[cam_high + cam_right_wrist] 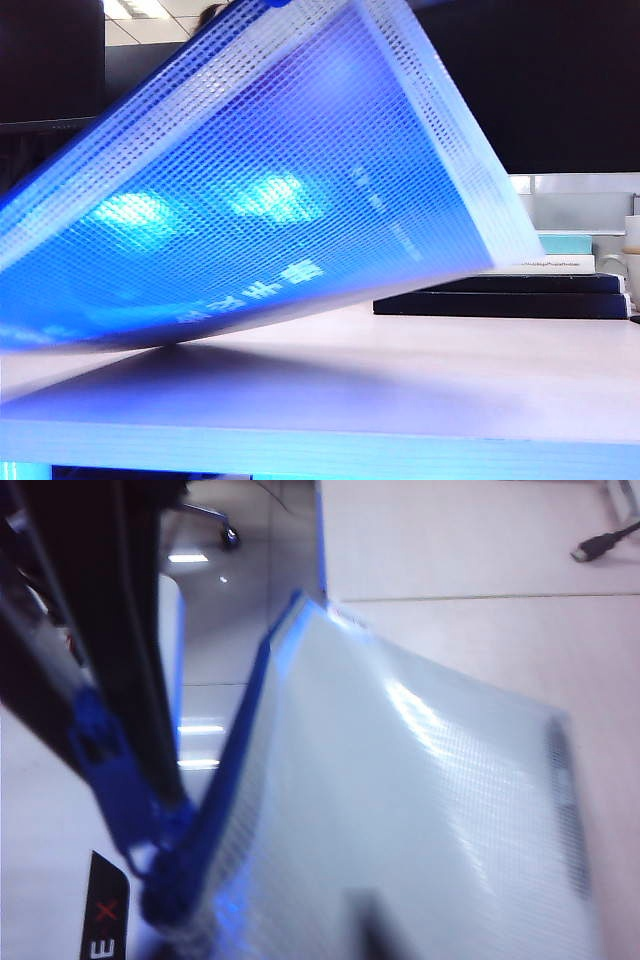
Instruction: Pick up the transparent plastic file bag with a blue zipper and open its zipper.
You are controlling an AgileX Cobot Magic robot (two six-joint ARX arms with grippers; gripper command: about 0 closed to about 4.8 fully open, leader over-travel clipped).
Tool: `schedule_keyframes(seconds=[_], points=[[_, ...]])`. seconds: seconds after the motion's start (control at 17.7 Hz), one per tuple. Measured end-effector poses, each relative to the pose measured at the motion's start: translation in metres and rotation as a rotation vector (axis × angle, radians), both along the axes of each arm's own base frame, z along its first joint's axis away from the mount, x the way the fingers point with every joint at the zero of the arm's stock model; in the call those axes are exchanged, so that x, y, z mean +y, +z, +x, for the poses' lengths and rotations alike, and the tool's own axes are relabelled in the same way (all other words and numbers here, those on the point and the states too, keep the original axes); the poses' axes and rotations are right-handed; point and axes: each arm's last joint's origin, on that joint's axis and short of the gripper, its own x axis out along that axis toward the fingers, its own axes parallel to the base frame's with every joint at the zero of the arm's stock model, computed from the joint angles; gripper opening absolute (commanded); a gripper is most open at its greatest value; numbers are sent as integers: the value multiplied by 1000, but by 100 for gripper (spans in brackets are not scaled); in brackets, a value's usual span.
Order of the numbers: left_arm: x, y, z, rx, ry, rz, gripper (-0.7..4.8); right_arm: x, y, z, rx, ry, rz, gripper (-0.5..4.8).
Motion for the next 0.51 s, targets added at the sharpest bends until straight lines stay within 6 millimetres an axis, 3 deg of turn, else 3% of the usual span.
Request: schedule_keyframes(seconds=[0.06, 0.34, 0.51], points=[[0, 0, 0, -2, 1, -3, -6, 1, 0, 1, 2, 4, 6, -3], [1, -1, 2, -12, 62, 15, -6, 2, -2, 3, 5, -7, -4, -3], [7, -12, 3, 1, 171, 146, -6, 2, -2, 4, -24, -48, -22, -3]])
